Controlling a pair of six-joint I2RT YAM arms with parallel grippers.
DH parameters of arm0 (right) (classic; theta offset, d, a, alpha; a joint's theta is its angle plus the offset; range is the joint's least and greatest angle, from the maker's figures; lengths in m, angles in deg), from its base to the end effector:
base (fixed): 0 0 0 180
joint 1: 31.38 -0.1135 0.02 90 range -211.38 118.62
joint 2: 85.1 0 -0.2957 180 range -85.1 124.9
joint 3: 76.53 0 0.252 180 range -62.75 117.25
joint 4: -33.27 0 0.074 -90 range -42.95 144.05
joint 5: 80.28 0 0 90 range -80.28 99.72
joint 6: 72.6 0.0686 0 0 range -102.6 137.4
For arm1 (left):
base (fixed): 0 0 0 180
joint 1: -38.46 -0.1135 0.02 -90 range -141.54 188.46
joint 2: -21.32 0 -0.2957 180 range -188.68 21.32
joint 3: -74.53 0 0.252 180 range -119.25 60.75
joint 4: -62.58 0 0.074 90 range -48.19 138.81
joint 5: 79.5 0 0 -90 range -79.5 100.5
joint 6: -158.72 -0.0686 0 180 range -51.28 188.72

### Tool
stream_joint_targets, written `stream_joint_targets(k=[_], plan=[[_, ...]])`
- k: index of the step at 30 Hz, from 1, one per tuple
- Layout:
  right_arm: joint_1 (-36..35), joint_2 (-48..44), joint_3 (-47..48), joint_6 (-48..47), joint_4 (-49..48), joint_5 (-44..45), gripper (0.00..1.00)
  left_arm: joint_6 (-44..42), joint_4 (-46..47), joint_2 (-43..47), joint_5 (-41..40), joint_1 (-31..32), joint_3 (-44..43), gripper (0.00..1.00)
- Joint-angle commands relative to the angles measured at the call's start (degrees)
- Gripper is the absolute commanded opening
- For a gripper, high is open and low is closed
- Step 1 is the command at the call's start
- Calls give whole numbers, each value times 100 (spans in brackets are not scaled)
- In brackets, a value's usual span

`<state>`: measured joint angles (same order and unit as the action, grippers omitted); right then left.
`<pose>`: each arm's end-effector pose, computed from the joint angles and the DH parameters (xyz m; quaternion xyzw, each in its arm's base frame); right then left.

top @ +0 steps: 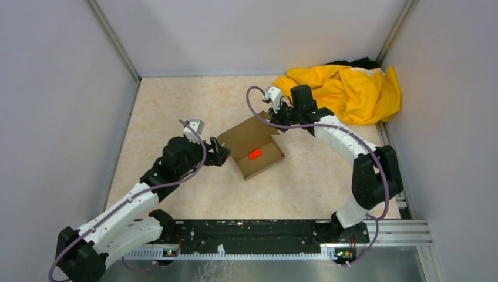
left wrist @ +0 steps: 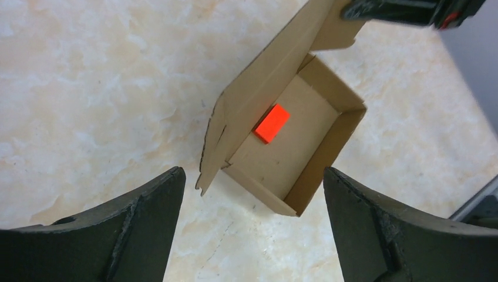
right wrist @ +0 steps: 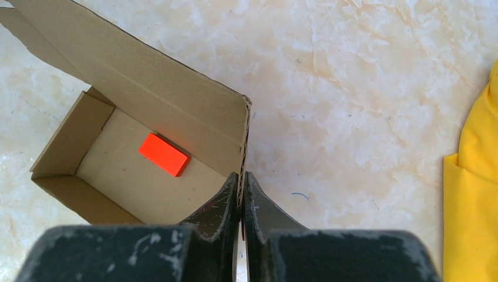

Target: Fold the paper box

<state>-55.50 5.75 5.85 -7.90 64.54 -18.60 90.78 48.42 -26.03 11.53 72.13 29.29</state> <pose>0.3308 0.1838 0.2861 -0.4613 0.7540 0.2172 0.4140 0.1727 -0.1165 0.2818 0.0863 0.7954 -0.2867 0.5270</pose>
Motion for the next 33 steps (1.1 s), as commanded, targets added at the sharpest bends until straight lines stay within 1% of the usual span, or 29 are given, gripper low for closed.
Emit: stream_joint_targets(k=[1,4,9,14,17,21,22,26,29,33], plan=[[-66,-328,-24,77,-264,-75,4,-333,-238,-335,-1069,529,-174,92],[-67,-341,-44,69,-260,-65,4,-387,-248,-480,-1388,680,-138,92],[-67,-324,-65,76,-282,-62,4,-452,-223,-606,-1585,693,-114,85],[-67,-259,-57,73,-284,-99,4,-593,-135,-747,-1772,694,-193,81],[-75,-244,-51,63,-282,-104,4,-708,-42,-854,-1781,693,-253,76],[-75,-221,-44,53,-261,-119,4,-967,310,-887,-1630,697,-239,73],[-75,-220,-48,49,-267,-121,4,-1044,378,-892,-1602,694,-237,71],[-75,-209,-57,47,-267,-105,4,-1143,422,-978,-1592,685,-274,57],[-75,-205,-49,45,-261,-129,4,-1159,469,-1080,-1541,685,-294,52],[-74,-197,-50,48,-247,-116,4,-1169,442,-1197,-1505,685,-331,49]])
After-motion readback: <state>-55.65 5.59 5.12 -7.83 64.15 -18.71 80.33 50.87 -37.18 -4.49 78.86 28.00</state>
